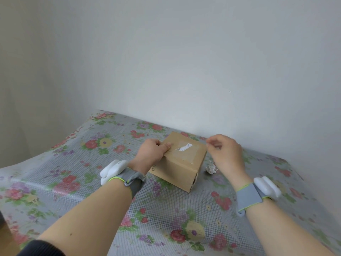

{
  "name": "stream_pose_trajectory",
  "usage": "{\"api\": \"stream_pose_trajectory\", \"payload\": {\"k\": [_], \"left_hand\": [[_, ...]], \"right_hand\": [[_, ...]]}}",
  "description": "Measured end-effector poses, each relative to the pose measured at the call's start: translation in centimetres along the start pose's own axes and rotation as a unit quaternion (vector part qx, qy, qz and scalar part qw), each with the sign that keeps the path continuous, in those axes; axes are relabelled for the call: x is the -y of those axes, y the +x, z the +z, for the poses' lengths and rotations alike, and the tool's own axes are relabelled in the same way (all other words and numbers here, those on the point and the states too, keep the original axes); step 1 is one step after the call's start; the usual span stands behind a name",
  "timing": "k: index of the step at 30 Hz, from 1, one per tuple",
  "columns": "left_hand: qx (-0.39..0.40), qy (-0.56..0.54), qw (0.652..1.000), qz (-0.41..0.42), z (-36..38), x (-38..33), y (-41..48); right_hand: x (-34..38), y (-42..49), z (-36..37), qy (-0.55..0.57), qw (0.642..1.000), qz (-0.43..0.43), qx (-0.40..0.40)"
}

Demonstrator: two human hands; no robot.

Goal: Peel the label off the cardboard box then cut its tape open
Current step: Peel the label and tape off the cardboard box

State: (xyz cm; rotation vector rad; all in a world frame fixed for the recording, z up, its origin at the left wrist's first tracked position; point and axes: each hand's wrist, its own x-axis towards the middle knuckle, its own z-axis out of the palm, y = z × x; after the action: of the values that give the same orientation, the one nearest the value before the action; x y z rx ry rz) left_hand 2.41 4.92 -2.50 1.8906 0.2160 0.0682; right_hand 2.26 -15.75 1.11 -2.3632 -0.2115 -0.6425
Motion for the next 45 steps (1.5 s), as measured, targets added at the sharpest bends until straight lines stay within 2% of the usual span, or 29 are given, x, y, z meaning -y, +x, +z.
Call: {"api": "stream_pose_trajectory", "payload": {"k": [3,5,45], "left_hand": [[-0.001,0.003,1.0,0.0,-0.1,0.0,0.0],[-0.002,0.004,1.0,0.002,-0.2,0.1,0.0],[0.005,0.004,1.0,0.004,0.0,0.0,0.0]], "right_hand": [[3.3,0.2,1.4,-0.016,0.994,-0.037,0.098],[4.5,0.0,2.6,-0.044,0.99,-0.043,0.126],[4.1,0.1,4.0,-0.005,0.993,0.006,0.114]]}}
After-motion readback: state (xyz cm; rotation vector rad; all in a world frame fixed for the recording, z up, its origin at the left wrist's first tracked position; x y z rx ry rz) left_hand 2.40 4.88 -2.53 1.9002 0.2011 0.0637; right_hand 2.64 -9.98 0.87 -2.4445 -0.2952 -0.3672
